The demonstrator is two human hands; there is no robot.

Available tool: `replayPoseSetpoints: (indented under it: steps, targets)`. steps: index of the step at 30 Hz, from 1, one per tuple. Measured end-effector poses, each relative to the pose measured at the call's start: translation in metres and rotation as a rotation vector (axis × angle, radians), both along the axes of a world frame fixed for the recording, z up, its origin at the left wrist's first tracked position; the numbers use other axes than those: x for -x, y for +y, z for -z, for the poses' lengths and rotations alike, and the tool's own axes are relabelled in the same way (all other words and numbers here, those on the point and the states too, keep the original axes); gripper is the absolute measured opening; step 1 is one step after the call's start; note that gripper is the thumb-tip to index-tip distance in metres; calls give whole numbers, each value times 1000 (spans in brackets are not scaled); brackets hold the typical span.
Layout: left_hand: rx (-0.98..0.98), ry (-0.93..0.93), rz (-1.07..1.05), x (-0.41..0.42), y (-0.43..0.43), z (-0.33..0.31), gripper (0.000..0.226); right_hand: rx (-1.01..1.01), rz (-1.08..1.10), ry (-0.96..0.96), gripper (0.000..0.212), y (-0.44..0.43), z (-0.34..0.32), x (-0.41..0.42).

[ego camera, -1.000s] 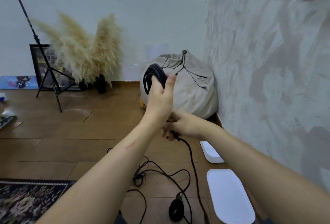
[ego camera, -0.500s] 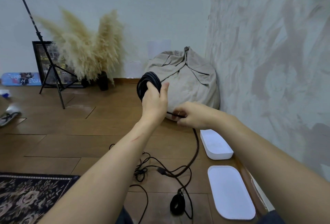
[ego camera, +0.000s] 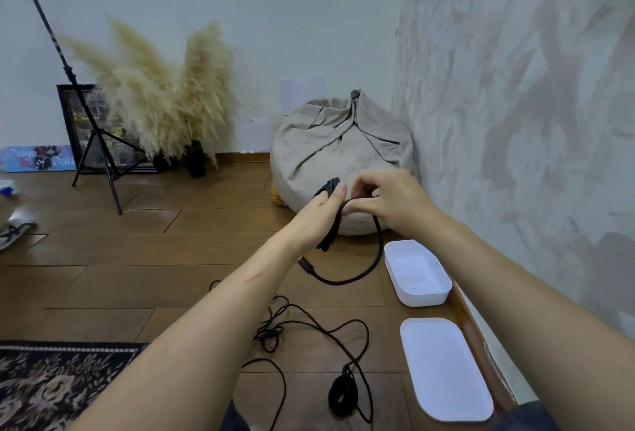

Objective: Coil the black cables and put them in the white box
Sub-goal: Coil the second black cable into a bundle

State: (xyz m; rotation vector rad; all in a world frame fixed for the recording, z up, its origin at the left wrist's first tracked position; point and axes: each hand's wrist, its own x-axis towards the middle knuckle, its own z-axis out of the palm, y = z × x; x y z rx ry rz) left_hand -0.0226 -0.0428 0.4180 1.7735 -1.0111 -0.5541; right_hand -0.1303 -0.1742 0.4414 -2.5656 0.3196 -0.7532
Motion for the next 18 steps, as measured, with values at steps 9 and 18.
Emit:
replayPoseSetpoints:
  steps: [9, 18]
  targets:
    - [-33, -44, 229, 6, 12, -9, 44, 15, 19, 64, 13, -15, 1, 11]
    - [-71, -249, 84, -6, 9, 4, 21, 170, 3, 243, 25, -17, -1, 11]
